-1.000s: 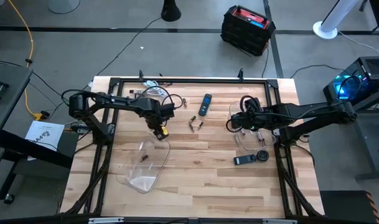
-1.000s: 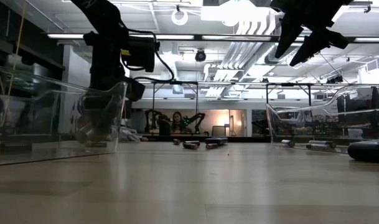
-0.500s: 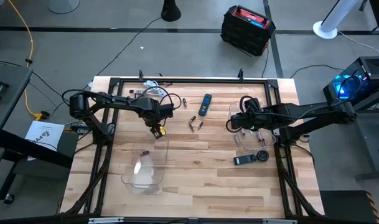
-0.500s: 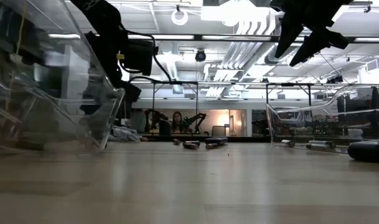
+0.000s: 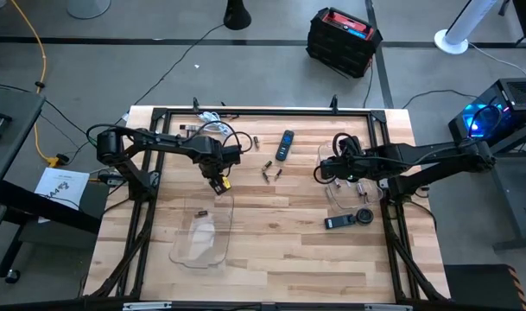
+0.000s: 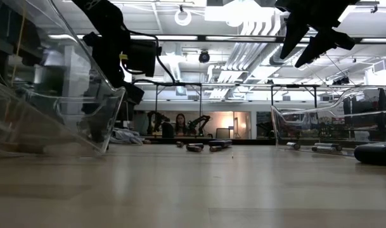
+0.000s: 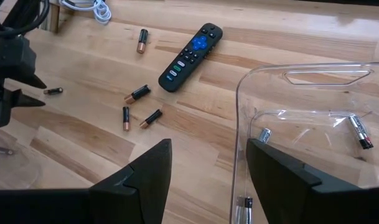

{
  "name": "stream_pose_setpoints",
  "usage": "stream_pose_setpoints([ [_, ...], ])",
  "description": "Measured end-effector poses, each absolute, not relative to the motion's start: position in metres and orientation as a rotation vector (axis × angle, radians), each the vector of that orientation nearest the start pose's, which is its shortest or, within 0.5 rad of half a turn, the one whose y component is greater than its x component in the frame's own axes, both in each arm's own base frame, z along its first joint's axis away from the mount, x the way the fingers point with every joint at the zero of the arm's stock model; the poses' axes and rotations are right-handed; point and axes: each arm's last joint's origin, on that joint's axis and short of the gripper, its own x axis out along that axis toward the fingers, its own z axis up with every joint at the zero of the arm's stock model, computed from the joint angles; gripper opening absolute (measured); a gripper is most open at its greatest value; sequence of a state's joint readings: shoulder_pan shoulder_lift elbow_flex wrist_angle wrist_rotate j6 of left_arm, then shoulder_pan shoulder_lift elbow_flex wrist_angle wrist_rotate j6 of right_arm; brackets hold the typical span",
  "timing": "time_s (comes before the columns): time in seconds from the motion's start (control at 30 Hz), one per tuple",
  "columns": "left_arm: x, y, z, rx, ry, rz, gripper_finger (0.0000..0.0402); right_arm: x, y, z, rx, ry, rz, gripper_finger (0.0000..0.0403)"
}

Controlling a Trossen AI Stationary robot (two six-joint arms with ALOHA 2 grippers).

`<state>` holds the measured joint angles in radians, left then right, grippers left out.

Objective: Sort batteries
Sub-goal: Put the black battery into the left transparent bin

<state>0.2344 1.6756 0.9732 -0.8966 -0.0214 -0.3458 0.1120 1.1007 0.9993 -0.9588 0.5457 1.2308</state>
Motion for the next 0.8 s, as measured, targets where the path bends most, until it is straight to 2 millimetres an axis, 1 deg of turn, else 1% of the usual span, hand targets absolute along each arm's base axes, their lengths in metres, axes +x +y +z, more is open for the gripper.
stream_pose_setpoints([
  [0.33, 0.263, 0.064, 0.157, -0.437, 1.555, 0.476, 0.0181, 0.196, 0.007, 0.293, 0.762, 0.612, -0.924, 0.0201],
  [0.47, 0.263, 0.062, 0.158, -0.464, 1.554, 0.446, 0.0181, 0.196, 0.007, 0.293, 0.763, 0.612, -0.924, 0.0201],
  [0.67, 0.268, 0.064, 0.165, -0.463, 1.522, 0.445, 0.0181, 0.196, 0.007, 0.293, 0.766, 0.607, -0.921, 0.0201],
  [0.8, 0.271, 0.065, 0.169, -0.432, 1.51, 0.42, 0.0181, 0.196, 0.007, 0.293, 0.766, 0.606, -0.921, 0.0201],
])
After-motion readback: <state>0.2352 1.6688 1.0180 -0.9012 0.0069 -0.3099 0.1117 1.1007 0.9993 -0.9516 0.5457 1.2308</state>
